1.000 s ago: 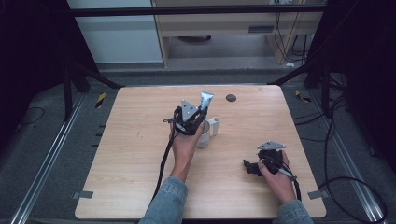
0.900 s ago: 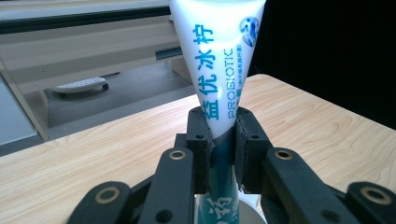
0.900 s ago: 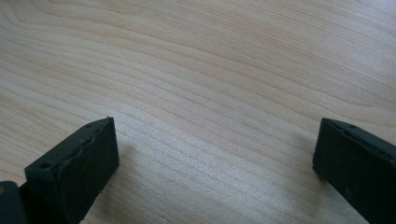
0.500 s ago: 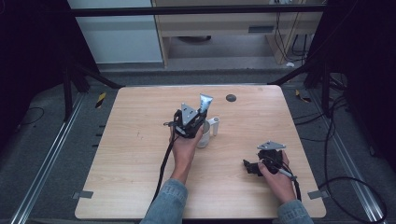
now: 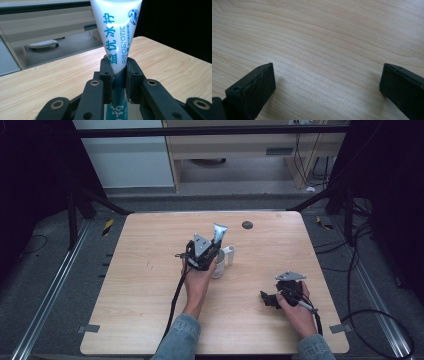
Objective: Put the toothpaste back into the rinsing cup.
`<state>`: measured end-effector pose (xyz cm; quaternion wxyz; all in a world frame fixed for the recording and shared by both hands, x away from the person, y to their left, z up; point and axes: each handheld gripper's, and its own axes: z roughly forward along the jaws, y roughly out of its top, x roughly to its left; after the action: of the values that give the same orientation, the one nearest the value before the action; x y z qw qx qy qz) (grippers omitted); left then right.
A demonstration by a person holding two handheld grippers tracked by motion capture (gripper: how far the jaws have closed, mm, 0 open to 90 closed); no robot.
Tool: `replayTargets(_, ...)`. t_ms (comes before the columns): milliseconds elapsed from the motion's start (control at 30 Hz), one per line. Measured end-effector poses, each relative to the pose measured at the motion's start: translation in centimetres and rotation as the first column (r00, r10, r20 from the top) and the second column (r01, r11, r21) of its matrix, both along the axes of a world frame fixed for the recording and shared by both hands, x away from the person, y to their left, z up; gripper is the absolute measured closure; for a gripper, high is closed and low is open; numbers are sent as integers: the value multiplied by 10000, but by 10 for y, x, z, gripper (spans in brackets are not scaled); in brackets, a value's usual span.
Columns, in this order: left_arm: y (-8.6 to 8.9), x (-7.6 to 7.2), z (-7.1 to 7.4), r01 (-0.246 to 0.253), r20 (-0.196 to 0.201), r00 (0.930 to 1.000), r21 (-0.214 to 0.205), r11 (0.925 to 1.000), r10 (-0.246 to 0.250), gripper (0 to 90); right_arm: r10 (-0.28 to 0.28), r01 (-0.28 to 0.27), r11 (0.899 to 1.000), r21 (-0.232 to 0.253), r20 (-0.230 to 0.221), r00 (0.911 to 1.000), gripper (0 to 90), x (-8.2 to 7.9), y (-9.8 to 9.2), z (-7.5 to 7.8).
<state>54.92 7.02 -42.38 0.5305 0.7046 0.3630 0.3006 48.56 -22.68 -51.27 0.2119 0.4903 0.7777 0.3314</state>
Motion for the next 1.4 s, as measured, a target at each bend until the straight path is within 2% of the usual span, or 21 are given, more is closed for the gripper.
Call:
replayTargets(933,0,0,-14,67,-283,9996,154,9999,-62,776,15,-15,10000,-33,7,10000,5,0,0,0)
replayTargets(1400,1,1,-13,32,-398,9992,145,9999,-27,772,11,-11,10000,-26,1,10000,5,0,0,0)
